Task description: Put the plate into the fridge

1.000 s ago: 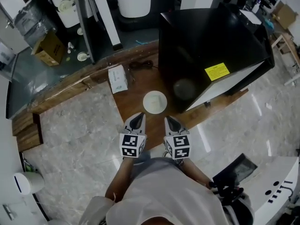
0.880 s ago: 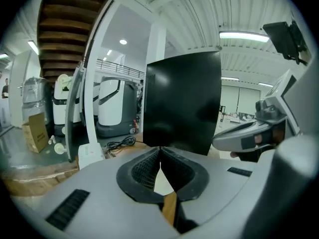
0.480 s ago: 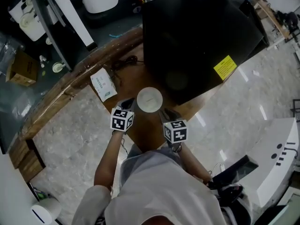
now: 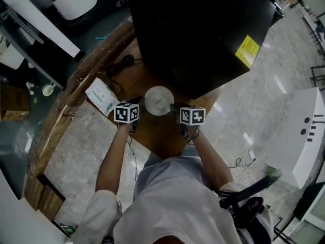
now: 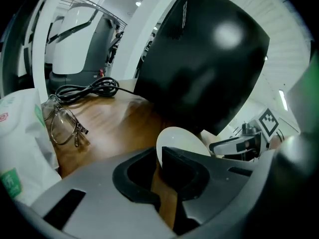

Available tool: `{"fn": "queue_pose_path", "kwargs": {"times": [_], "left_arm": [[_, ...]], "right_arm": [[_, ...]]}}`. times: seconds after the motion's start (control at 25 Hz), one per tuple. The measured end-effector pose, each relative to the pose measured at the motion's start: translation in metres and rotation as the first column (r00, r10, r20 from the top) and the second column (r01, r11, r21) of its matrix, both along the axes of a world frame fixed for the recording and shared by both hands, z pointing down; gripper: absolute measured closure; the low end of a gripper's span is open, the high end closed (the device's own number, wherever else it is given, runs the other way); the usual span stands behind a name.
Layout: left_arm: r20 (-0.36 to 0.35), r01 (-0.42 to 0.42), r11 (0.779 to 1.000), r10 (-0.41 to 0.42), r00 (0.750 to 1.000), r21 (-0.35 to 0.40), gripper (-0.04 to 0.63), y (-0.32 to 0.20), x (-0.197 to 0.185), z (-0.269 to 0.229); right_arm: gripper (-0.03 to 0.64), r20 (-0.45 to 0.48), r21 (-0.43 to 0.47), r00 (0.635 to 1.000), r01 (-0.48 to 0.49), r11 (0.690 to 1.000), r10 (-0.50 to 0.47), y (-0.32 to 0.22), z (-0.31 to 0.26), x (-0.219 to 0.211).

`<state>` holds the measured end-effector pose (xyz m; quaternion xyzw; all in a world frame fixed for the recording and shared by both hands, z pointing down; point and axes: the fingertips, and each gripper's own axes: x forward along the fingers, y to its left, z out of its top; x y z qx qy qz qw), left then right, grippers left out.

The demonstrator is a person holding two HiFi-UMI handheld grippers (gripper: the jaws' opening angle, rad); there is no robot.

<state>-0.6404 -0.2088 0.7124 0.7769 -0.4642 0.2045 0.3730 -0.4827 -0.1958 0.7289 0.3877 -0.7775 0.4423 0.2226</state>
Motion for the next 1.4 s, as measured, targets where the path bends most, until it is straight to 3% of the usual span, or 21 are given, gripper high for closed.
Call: {"fn": "queue_pose_path", "kwargs": {"times": [0.12,0.2,0.32,0.6,1.08,1.24,1.4], "left_arm": [[0.027,-0.055,0.997,0.056,0.998,-0.047,0.542,-0.005,0.001,0.015],[0.038,-0.105,0.992,0.107,0.994,-0.065,0.499,-0.005,0.004,0.023],[0.085,-0.159,0.986,0.163,0.983,-0.053,0.492,-0.005,0.007,0.022],[0.083,-0.185,0.981,0.19,0.978,-0.063,0.492,0.0,0.008,0.022],[0.129,-0.237,0.972,0.236,0.963,-0.013,0.494,0.003,0.008,0.021],[0.124,-0.238,0.971,0.239,0.963,-0.023,0.494,0.003,0.01,0.021],[0.121,-0.225,0.974,0.226,0.967,-0.021,0.494,-0.001,0.011,0.021]], "right_arm": [[0.425,0.013,-0.025,1.0,-0.027,0.999,0.028,-0.008,0.01,0.002],[0.425,-0.021,-0.016,1.0,-0.013,1.0,0.013,-0.01,0.013,0.001],[0.425,-0.073,0.005,0.997,0.023,1.0,-0.023,-0.007,0.014,-0.003],[0.425,-0.126,-0.001,0.991,0.054,0.999,-0.054,-0.003,0.012,-0.018],[0.459,-0.014,-0.039,0.996,-0.093,0.995,0.093,-0.005,0.013,-0.022],[0.476,0.084,-0.102,0.985,-0.145,0.984,0.154,-0.004,0.014,-0.023],[0.491,0.204,-0.181,0.95,-0.199,0.963,0.235,-0.008,0.011,-0.025]]}}
